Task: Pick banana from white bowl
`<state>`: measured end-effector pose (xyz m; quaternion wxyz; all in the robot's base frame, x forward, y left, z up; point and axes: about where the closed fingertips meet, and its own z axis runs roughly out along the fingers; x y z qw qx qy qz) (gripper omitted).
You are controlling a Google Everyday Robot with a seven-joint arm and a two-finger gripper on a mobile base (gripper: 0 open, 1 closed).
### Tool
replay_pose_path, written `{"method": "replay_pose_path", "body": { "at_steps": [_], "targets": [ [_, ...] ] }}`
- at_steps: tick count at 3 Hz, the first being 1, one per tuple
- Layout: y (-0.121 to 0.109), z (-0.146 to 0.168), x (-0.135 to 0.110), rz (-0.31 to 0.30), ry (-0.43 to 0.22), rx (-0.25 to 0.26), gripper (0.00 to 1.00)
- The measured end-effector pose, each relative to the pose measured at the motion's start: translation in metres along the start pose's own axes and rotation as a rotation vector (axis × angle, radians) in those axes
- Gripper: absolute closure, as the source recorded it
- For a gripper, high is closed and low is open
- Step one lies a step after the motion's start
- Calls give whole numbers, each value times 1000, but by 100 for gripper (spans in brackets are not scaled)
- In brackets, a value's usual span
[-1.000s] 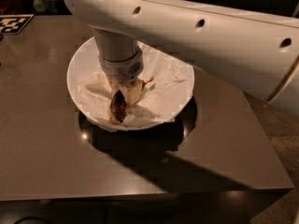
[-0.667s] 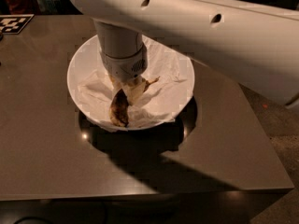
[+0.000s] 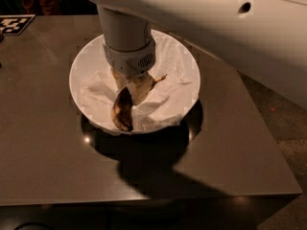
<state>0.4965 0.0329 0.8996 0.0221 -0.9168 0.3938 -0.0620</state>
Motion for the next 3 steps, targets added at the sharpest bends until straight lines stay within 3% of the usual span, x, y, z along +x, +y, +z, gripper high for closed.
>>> {"method": "replay_pose_path", "body": {
  "at_steps": [2,3],
  "targets": [
    [10,-55,-9,-46,1,53,100],
    [12,-88,-37,-97,-44,124,100]
  ]
}}
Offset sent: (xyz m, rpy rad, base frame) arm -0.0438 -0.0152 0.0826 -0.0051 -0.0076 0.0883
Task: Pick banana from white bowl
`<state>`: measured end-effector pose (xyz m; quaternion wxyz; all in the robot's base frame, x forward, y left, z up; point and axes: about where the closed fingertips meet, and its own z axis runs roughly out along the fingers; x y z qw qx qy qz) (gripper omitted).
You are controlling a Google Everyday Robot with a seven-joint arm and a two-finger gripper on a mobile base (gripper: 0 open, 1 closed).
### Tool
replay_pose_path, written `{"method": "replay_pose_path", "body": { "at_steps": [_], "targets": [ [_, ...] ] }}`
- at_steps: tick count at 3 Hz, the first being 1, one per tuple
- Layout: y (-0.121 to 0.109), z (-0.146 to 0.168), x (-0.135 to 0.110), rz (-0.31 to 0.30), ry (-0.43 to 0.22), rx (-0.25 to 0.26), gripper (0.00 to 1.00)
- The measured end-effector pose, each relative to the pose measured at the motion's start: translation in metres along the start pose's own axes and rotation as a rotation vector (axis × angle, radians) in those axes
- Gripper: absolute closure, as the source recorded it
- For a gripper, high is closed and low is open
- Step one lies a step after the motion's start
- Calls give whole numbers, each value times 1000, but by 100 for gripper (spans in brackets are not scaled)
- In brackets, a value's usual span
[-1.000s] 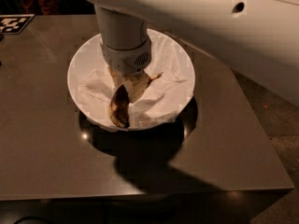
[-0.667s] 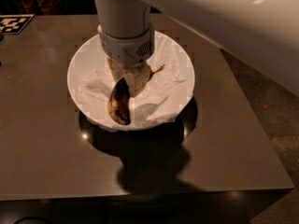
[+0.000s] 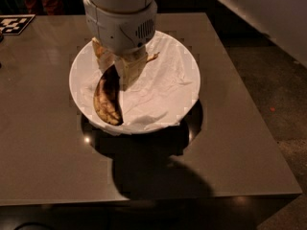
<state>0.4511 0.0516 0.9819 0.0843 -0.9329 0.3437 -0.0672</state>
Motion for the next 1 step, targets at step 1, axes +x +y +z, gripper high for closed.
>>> {"method": "replay_pose_path", "body": {
  "at_steps": [1],
  "targets": [
    [-7,-4,-1,0,4,36,100]
  ]
}}
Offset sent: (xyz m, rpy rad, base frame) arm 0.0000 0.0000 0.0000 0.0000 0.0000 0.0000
